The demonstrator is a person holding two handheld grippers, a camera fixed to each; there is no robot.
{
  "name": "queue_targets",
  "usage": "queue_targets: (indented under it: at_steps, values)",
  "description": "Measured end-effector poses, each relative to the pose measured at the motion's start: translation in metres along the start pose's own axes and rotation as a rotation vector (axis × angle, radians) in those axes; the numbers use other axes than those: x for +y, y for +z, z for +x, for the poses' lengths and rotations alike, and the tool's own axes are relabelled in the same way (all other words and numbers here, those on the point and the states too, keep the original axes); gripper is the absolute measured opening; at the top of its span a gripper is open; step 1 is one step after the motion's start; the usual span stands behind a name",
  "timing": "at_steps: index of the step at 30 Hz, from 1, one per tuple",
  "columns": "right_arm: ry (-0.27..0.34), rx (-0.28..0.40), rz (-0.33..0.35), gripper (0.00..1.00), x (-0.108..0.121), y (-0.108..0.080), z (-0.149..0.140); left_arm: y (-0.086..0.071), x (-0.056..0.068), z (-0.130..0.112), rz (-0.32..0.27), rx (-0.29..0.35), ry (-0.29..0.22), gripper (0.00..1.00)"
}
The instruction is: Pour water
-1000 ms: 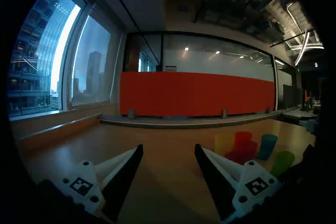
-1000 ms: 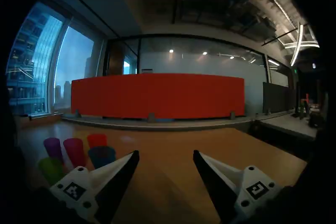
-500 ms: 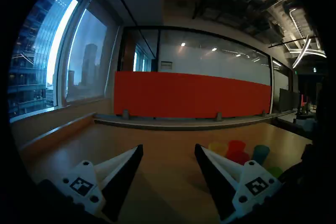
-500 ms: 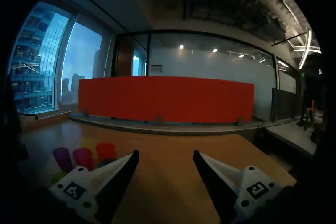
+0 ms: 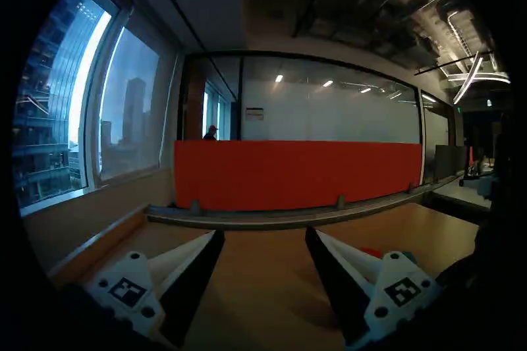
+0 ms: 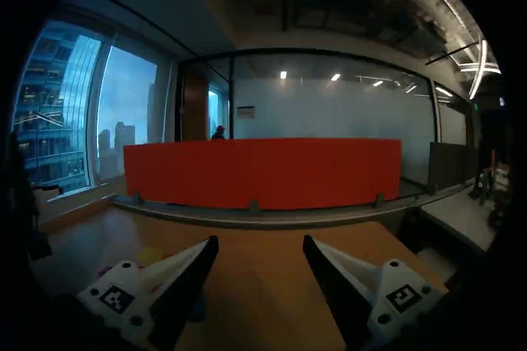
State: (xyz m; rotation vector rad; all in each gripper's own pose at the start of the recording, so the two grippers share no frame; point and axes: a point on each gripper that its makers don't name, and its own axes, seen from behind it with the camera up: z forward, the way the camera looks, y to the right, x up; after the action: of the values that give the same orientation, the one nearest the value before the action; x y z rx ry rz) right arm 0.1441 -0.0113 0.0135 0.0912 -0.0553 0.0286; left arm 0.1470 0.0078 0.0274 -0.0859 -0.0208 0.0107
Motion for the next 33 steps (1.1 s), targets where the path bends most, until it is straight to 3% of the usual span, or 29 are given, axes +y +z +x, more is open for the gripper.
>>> queue_targets:
  at_steps: [8,14,20,33]
  values:
    - [0.006,0.003,0.022,0.99,0.001,-0.002,0.027,0.001,0.009,0.044,-0.047,0.026,0.035,0.91]
    - [0.012,-0.008,0.052,0.99,-0.001,-0.004,0.025,0.002,0.016,0.049,-0.094,0.011,0.054,0.91]
    - [0.008,-0.019,0.15,1.0,-0.019,-0.008,0.027,0.002,0.035,0.047,-0.165,0.0,0.08,0.91]
    - [0.054,0.012,0.381,0.99,-0.062,-0.023,0.053,-0.005,0.084,0.059,-0.368,0.003,0.028,0.91]
